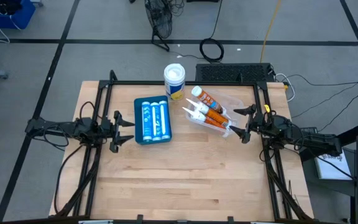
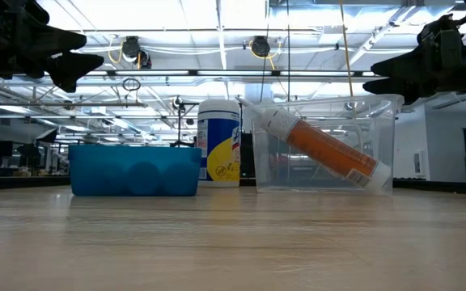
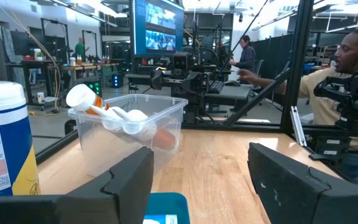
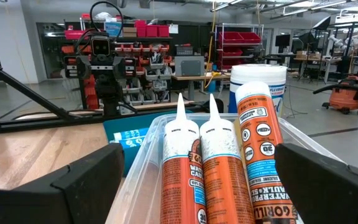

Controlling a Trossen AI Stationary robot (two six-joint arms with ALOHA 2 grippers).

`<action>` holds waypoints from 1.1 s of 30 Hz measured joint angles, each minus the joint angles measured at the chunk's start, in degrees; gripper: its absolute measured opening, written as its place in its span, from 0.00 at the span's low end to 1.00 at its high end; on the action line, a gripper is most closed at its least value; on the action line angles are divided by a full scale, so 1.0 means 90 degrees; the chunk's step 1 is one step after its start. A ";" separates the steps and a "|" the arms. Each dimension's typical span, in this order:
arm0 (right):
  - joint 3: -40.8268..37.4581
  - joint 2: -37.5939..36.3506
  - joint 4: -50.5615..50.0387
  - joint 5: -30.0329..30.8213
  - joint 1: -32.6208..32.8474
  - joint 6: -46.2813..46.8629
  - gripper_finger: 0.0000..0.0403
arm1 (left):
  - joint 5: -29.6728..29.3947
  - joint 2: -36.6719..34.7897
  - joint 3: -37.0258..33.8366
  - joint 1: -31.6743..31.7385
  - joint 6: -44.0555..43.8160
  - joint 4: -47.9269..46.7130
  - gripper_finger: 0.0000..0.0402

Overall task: Pick & place silicon tubes, Sealant and Lysol wipes
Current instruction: Return to Home Position

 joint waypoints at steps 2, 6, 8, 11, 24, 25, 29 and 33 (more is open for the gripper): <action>0.0000 0.0000 0.0000 -0.0001 -0.0002 -0.0001 0.97 | 0.0000 0.0000 0.0000 -0.0001 0.0000 0.0000 0.66; 0.0000 0.0000 0.0002 0.0000 -0.0002 0.0001 0.97 | 0.0001 0.0000 0.0000 0.0000 0.0001 0.0001 0.67; 0.0000 0.0001 0.0001 -0.0001 0.0000 -0.0002 0.97 | 0.0000 0.0000 0.0000 0.0000 0.0000 0.0000 0.67; 0.0000 0.0000 0.0000 0.0000 0.0000 -0.0002 0.97 | 0.0002 0.0000 0.0000 0.0000 0.0000 0.0000 0.66; 0.0001 0.0001 0.0001 -0.0001 0.0000 -0.0002 0.97 | 0.0001 0.0000 0.0000 -0.0001 0.0000 0.0001 0.66; 0.0000 0.0002 0.0002 -0.0002 0.0000 0.0001 0.97 | 0.0000 0.0000 0.0000 0.0000 0.0000 0.0000 0.67; 0.0000 0.0001 0.0001 0.0000 -0.0002 -0.0002 0.97 | 0.0000 0.0000 0.0000 0.0000 0.0000 0.0002 0.67; 0.0000 0.0000 0.0000 0.0000 -0.0002 -0.0002 0.97 | 0.0002 -0.0001 0.0000 0.0000 0.0000 0.0002 0.65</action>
